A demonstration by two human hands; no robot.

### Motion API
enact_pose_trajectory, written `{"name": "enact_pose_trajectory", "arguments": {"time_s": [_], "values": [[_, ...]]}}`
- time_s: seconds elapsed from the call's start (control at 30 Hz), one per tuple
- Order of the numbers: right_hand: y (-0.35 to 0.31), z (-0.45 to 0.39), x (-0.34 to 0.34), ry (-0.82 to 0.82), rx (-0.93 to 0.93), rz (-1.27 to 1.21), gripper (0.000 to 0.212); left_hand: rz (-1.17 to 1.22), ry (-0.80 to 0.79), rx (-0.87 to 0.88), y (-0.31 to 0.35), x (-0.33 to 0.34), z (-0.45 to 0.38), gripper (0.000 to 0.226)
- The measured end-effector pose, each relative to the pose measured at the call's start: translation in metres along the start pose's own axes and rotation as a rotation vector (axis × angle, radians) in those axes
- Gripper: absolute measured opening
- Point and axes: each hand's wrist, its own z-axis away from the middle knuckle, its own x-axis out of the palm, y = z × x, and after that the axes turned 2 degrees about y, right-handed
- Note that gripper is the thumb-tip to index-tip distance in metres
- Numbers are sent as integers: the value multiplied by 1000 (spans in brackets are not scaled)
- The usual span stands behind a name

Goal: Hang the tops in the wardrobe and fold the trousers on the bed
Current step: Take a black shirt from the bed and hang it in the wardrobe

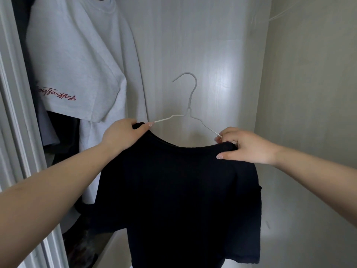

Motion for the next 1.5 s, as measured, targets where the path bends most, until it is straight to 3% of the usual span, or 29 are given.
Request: {"name": "enact_pose_trajectory", "arguments": {"time_s": [0.1, 0.17, 0.3, 0.43, 0.57, 0.67, 0.7, 0.83, 0.9, 1.0, 1.13, 1.23, 1.3, 1.5], "values": [[-7, -1, 0, 37, 182, -350, 35, 0, 41, -53, -2, 1, -1, 63], [-10, -1, -3, -30, 251, -562, 50, 13, 57, -95, -4, 2, -4, 64], [-11, 3, -5, -220, 257, -849, 36, 31, 57, -128, -7, 6, -10, 70], [-16, 1, 1, -141, 164, -1076, 30, 115, -46, -167, -1, 10, -17, 71], [-30, -10, 8, -45, 170, -1290, 34, 407, -213, -188, 23, 9, -10, 60], [-53, -34, 13, -13, 270, -1495, 41, 768, -336, -277, 43, 8, -3, 70], [-62, -44, 14, 4, 290, -1482, 43, 865, -354, -299, 52, 5, -1, 75], [-85, -64, 12, 110, 320, -1367, 8, 1123, -457, -302, 75, -16, 6, 93], [-93, -68, 13, 171, 268, -1360, 12, 1177, -509, -258, 81, -31, 8, 99], [-114, -88, 3, 222, 216, -1208, 36, 1195, -526, -196, 86, -54, 6, 88], [-142, -130, -17, 315, 96, -1115, 47, 1176, -503, -114, 88, -83, -6, 74], [-157, -162, -31, 349, 7, -1085, 28, 1111, -440, -39, 94, -105, -11, 42], [-163, -186, -42, 375, -59, -1082, 21, 1048, -391, 7, 96, -118, -16, 38], [-179, -256, -77, 463, -193, -1026, 26, 880, -262, 63, 98, -156, -42, 30]]}}
